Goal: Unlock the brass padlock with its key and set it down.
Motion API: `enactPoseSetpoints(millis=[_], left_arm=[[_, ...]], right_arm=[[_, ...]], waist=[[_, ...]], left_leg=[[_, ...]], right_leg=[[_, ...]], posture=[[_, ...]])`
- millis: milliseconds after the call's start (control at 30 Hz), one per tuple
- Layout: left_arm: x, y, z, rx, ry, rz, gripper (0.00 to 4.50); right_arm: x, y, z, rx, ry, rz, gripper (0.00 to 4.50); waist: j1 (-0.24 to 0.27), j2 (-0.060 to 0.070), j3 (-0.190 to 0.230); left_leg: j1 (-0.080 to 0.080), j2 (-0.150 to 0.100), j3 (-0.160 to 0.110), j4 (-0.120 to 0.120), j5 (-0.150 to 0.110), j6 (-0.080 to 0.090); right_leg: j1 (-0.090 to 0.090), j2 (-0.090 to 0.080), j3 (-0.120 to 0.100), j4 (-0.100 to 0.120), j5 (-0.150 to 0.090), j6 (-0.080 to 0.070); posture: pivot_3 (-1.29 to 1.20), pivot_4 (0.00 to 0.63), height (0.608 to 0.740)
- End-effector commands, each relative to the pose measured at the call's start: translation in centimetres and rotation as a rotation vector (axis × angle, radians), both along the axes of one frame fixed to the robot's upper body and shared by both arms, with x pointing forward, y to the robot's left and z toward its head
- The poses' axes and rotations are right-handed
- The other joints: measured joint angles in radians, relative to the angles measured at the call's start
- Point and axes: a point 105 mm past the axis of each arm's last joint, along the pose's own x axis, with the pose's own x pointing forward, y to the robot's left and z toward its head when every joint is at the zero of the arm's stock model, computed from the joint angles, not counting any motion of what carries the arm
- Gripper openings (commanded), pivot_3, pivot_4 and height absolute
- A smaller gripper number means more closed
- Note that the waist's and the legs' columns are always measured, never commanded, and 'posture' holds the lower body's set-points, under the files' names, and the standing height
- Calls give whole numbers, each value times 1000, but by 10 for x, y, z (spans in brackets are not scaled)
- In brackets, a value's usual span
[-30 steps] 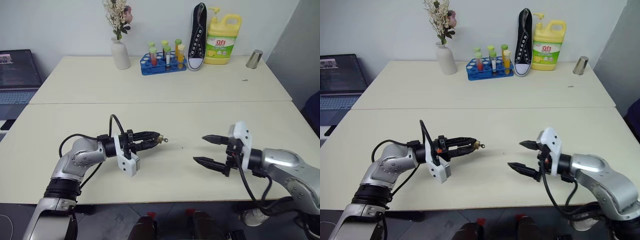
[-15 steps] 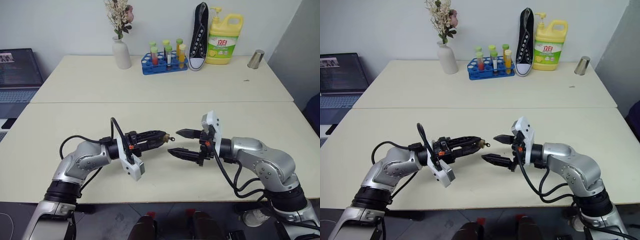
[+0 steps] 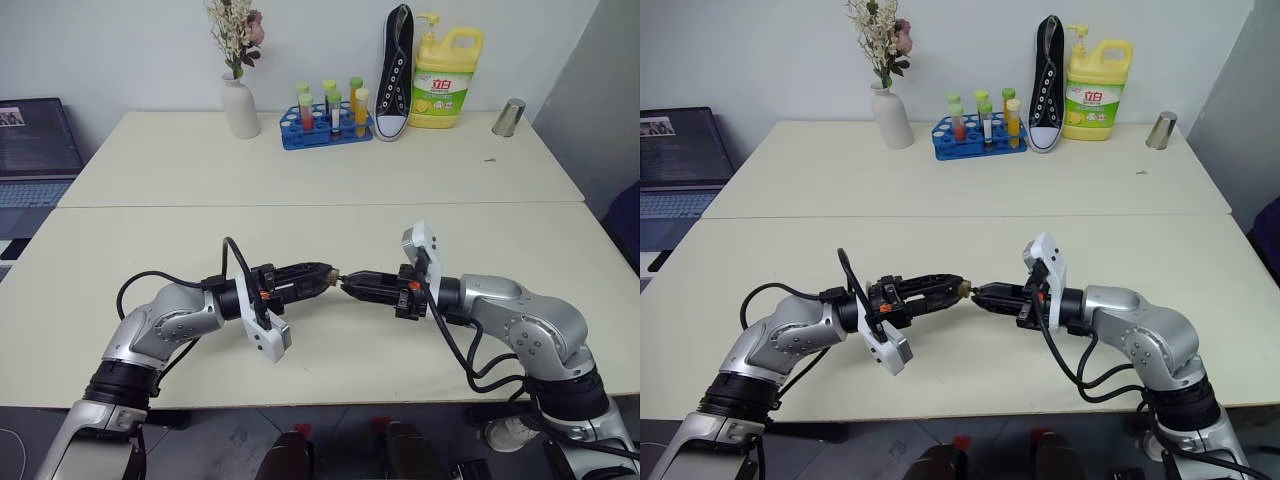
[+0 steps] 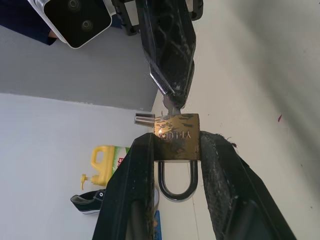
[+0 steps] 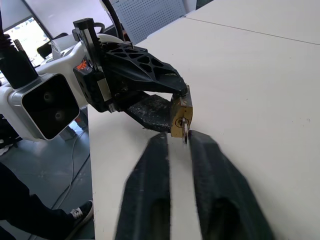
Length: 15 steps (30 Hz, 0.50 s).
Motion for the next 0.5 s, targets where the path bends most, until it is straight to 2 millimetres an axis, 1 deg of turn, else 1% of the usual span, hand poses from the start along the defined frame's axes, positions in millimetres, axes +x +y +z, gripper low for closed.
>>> enactPoseSetpoints(millis=[33,267,500], left_arm=[[-1,-1,8,-3,-36,-4,929],[-2,-1,6,-4,-39,-2,929],[-1,-1,4,-6,-49,4,929]], right_arm=[[-4,4,17,38,-43,34,0],[-5,5,18,39,-24,47,0],[-6,3,17,20,95,84,0]], waist=[[0,0,0],[0,0,0],[0,0,0]], left_leg=[[0,0,0,0,0,0],[0,0,0,0,0,0],[0,0,0,0,0,0]], right_leg=[[0,0,0,0,0,0],[0,0,0,0,0,0],[0,0,0,0,0,0]], posture=[[0,150,740],[0,150,740],[0,150,740]])
